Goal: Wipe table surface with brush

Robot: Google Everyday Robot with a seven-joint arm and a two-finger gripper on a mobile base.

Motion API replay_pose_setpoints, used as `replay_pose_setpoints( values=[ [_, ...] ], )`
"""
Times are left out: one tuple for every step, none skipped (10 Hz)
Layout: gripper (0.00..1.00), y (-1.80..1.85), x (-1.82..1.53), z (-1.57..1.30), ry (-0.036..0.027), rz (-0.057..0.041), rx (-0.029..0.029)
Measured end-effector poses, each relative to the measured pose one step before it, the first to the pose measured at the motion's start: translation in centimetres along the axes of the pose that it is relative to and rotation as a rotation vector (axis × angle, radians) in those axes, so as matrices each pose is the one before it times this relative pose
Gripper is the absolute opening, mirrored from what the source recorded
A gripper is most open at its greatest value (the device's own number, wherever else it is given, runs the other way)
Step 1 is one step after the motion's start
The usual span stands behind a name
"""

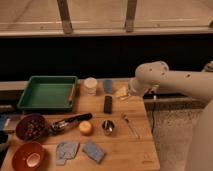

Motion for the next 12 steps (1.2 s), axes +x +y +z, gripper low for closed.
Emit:
replay_pose_setpoints(
  values=[
    [0.80,2.199,-0.737,0.352,0.00134,-0.07343,-0.01448],
    [0.80,1.473,-0.631,0.283,0.00311,-0.04216,-0.01278],
    [0.80,2.088,-0.989,0.415,0.00138,-0.05634,-0.02112],
    [0.80,2.113,-0.877,0.408,0.00043,-0.04447,-0.02231],
    [0.80,-0.093,0.035,-0.031,0.00075,-0.00224,0.00185],
    [0.80,-0.302,0.097,-0.102,0.00006,0.00370,0.00383],
    [0.80,0.262,-0.079,0.092,0.00032,-0.00337,-0.00304],
    [0.80,0.047,0.033,0.023,0.00007,0.00020,-0.00076],
    [0.80,-0.355,0.256,-0.073,0.00560,0.00398,0.01432],
    [0.80,-0.158,0.553,0.305,0.02263,-0.02649,0.04395],
    [0.80,1.119,-0.133,0.645,0.00871,-0.04688,0.02475],
    [0.80,0.258,-0.119,0.621,0.00920,-0.02489,0.00074]
  ],
)
